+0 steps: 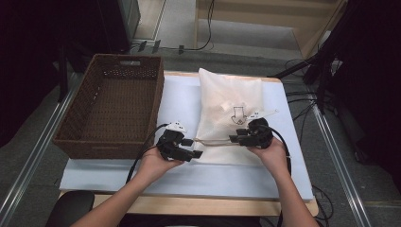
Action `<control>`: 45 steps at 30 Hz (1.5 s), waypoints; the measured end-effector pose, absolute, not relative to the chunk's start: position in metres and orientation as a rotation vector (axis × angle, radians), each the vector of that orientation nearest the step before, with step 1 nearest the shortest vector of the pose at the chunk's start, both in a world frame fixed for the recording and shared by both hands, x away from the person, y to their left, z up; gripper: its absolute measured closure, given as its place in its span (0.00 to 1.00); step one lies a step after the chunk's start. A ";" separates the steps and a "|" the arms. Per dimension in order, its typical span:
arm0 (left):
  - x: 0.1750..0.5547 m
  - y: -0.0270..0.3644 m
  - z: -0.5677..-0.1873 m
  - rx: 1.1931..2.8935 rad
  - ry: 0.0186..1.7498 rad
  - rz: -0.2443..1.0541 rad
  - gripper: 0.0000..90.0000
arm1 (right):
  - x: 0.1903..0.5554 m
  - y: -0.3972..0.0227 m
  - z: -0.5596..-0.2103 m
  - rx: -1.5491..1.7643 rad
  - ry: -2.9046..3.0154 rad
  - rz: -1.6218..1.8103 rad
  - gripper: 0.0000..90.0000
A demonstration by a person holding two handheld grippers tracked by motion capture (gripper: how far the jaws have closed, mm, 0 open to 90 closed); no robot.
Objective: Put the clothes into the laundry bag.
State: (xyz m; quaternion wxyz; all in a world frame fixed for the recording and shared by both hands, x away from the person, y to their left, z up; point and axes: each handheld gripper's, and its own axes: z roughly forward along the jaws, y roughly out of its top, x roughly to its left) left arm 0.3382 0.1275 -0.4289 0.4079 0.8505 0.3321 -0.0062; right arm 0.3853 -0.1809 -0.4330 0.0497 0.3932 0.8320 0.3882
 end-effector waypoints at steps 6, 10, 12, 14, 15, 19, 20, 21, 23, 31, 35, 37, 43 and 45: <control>0.338 0.130 -0.423 2.169 0.815 -0.005 0.40 | 0.386 -0.195 -0.423 1.189 2.486 1.225 0.49; 0.339 0.132 -0.422 2.170 0.812 -0.003 0.40 | 0.388 -0.207 -0.421 1.217 2.458 1.222 0.47; 0.340 0.133 -0.422 2.166 0.817 -0.004 0.40 | 0.389 -0.212 -0.420 1.229 2.444 1.220 0.47; 0.339 0.133 -0.423 2.168 0.815 0.000 0.40 | 0.390 -0.217 -0.420 1.237 2.433 1.229 0.45; 0.339 0.132 -0.423 2.172 0.810 0.001 0.40 | 0.390 -0.220 -0.420 1.238 2.431 1.227 0.45; 0.339 0.132 -0.425 2.174 0.818 0.014 0.40 | 0.391 -0.230 -0.420 1.254 2.396 1.225 0.42; 0.340 0.132 -0.425 2.174 0.821 0.016 0.40 | 0.392 -0.233 -0.420 1.261 2.386 1.227 0.42; 0.340 0.133 -0.425 2.167 0.821 0.016 0.40 | 0.392 -0.234 -0.420 1.262 2.379 1.228 0.41; 0.340 0.133 -0.425 2.163 0.825 0.021 0.40 | 0.392 -0.239 -0.421 1.266 2.370 1.226 0.41; 0.341 0.132 -0.427 2.163 0.828 0.030 0.40 | 0.395 -0.252 -0.428 1.273 2.330 1.224 0.37; 0.341 0.132 -0.428 2.161 0.828 0.037 0.40 | 0.396 -0.255 -0.431 1.279 2.324 1.204 0.36; 0.341 0.132 -0.428 2.160 0.831 0.040 0.40 | 0.397 -0.256 -0.432 1.286 2.322 1.192 0.36; 0.341 0.132 -0.429 2.155 0.840 0.035 0.40 | 0.397 -0.257 -0.433 1.282 2.311 1.183 0.35; 0.342 0.132 -0.429 2.156 0.842 0.030 0.40 | 0.397 -0.257 -0.433 1.285 2.312 1.179 0.34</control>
